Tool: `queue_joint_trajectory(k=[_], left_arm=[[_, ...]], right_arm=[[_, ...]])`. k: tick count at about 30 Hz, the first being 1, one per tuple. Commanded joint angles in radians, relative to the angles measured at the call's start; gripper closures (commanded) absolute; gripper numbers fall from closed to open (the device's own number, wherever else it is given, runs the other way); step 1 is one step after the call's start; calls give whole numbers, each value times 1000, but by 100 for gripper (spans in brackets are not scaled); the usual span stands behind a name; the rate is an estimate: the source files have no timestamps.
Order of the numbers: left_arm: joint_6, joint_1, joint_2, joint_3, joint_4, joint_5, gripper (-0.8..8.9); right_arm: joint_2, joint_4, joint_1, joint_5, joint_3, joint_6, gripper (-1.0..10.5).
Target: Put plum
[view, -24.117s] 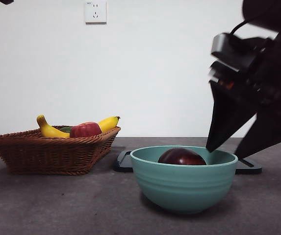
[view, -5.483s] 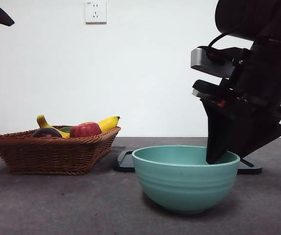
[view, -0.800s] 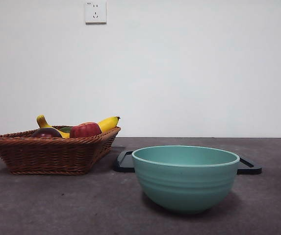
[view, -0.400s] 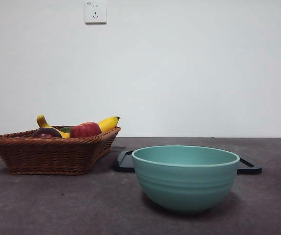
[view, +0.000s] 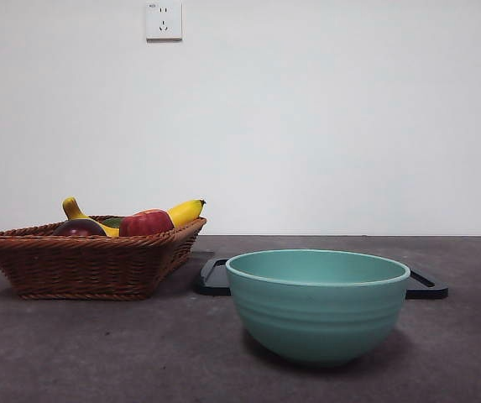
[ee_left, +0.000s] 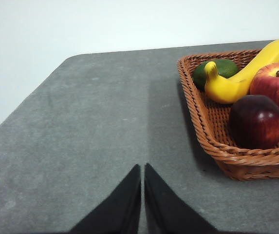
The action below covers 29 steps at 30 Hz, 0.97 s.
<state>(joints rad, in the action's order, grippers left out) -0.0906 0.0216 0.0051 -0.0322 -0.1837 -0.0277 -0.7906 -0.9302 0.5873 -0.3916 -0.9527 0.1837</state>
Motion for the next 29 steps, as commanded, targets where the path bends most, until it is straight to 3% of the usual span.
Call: queue_joint_trajectory(k=[1, 6, 11, 21, 29], left_arm=[[5, 2, -2, 21, -6, -3, 805], [5, 2, -2, 21, -6, -3, 805], [5, 2, -2, 21, -6, -3, 805], [5, 2, -2, 21, -6, -3, 805], [5, 2, -2, 21, -6, -3, 805]], right_arm=[[-5, 10, 7, -1, -16, -8, 942], [4, 13, 0, 0, -16, -10, 942], [65, 37, -100, 6, -14, -82, 942], [352, 474, -482, 35, 222, -229, 942], [554, 775, -636, 103, 563, -255, 942]])
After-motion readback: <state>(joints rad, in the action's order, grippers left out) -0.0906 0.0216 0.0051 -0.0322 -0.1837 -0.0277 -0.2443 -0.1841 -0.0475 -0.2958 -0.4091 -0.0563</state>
